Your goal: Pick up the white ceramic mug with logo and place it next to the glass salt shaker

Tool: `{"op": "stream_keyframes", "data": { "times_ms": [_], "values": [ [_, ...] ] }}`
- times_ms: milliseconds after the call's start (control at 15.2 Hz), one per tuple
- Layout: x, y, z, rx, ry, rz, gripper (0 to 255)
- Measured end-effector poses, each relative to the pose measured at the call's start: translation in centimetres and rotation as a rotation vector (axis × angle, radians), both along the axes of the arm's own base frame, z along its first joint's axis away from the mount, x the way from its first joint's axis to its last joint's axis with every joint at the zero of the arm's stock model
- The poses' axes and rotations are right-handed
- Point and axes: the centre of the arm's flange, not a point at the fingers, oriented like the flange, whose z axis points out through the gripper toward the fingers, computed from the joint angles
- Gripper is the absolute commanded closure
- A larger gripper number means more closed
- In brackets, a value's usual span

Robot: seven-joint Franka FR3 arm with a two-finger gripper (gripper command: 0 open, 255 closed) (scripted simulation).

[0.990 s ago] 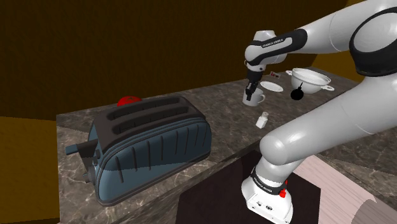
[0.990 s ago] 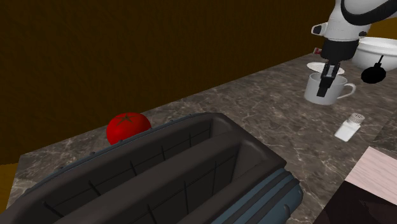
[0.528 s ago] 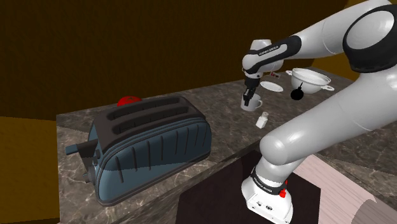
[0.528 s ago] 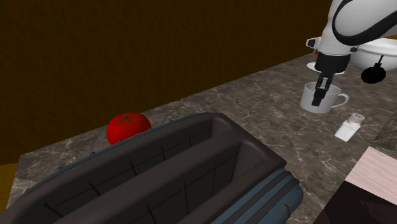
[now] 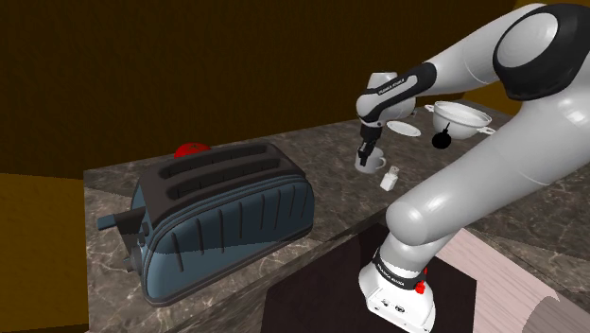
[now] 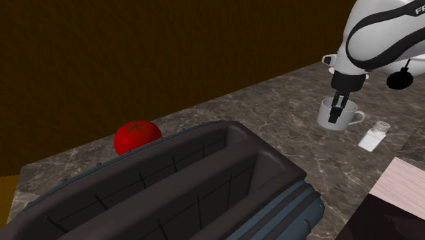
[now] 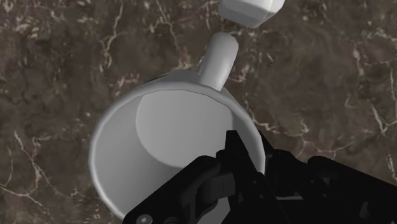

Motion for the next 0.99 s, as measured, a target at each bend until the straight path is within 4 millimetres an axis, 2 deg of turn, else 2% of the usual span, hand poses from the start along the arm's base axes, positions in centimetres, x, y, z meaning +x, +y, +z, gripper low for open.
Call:
{"op": "stream_keyframes", "data": {
  "times_ms": [396, 462, 858, 990],
  "values": [
    [0.0, 0.0, -0.3, 0.000, -0.001, 0.000, 255],
    [0.0, 0.0, -0.3, 0.000, -0.001, 0.000, 0],
    [0.0, 0.0, -0.3, -0.001, -0.001, 0.000, 0],
    [0.2, 0.1, 1.2, -0.002, -0.002, 0.000, 0]
  ]
}}
